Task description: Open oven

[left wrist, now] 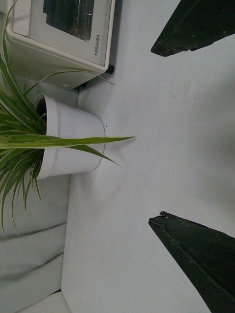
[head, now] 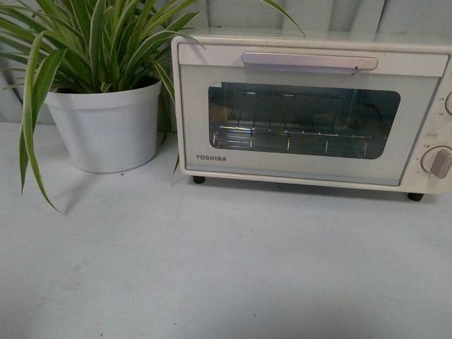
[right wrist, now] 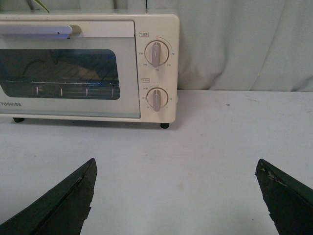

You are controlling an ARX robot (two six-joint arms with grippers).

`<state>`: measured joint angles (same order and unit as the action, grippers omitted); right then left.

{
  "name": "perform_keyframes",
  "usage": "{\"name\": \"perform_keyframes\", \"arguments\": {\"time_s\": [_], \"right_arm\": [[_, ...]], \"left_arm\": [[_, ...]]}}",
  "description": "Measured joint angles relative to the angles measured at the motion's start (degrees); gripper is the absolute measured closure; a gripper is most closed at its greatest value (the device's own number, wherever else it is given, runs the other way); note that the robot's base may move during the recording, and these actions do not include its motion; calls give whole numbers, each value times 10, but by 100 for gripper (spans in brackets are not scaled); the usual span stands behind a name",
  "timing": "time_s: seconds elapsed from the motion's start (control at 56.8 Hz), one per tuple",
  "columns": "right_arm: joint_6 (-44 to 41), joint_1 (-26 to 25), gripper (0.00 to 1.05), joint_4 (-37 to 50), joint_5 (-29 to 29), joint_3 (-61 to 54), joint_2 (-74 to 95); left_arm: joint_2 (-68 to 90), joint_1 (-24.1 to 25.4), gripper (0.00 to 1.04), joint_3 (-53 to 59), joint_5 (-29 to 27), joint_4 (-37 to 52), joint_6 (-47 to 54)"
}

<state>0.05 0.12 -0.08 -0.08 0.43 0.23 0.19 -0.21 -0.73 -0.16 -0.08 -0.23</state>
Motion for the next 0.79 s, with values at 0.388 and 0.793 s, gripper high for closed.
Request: {"name": "perform_keyframes", "arguments": {"time_s": [0.388, 0.793], "right_arm": [[0, 0, 9, 0, 0, 0, 0], [0, 0, 9, 0, 0, 0, 0]], "left_arm": [[0, 0, 6, 0, 0, 0, 0], [0, 0, 6, 0, 0, 0, 0]]}}
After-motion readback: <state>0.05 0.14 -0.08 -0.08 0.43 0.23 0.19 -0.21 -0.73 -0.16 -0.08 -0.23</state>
